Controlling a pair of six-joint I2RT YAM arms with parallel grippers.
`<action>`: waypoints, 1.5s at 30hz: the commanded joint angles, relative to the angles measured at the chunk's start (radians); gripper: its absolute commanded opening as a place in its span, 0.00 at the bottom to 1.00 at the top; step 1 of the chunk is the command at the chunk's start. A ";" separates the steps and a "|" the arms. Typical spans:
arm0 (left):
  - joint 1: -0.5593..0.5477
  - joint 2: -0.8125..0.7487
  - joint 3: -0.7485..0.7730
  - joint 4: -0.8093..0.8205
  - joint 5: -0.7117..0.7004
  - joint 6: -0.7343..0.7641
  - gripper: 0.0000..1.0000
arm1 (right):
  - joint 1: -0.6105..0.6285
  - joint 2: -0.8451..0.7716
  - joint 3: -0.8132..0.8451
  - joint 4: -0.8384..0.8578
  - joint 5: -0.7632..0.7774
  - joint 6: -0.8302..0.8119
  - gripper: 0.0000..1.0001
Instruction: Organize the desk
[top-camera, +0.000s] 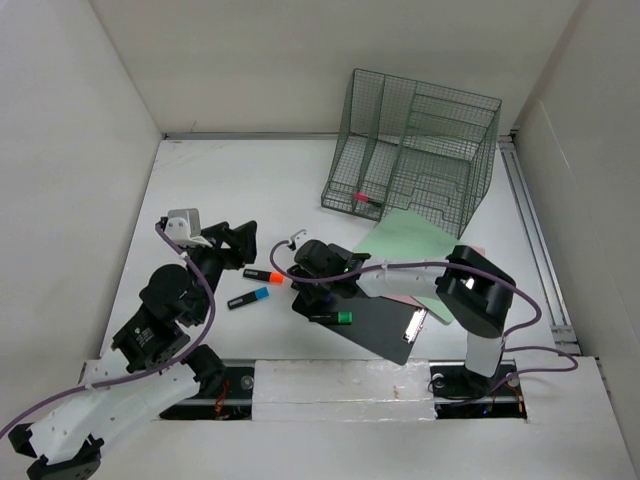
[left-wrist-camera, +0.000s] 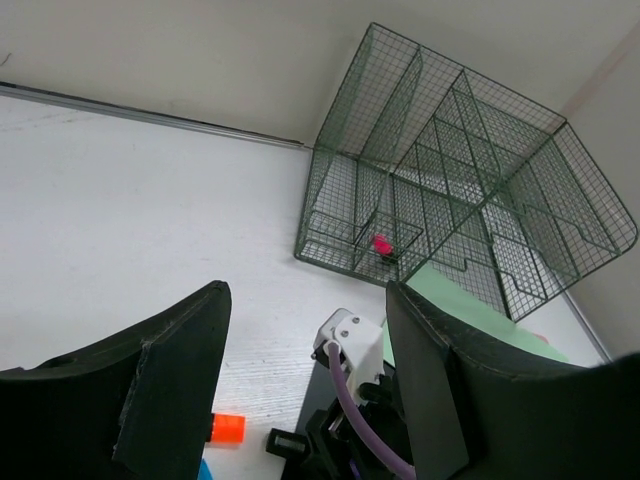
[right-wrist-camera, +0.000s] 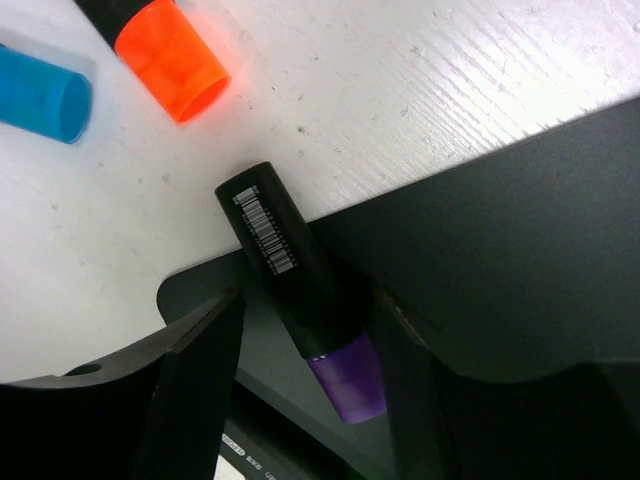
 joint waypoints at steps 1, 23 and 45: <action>0.007 0.014 -0.006 0.047 -0.006 0.014 0.59 | -0.003 -0.029 -0.002 0.004 -0.017 -0.011 0.63; 0.017 0.017 -0.006 0.059 0.043 0.023 0.60 | -0.218 -0.236 0.042 0.278 0.032 0.061 0.17; 0.017 -0.044 -0.014 0.050 0.049 0.026 0.62 | -0.560 0.120 0.625 0.303 0.196 0.244 0.22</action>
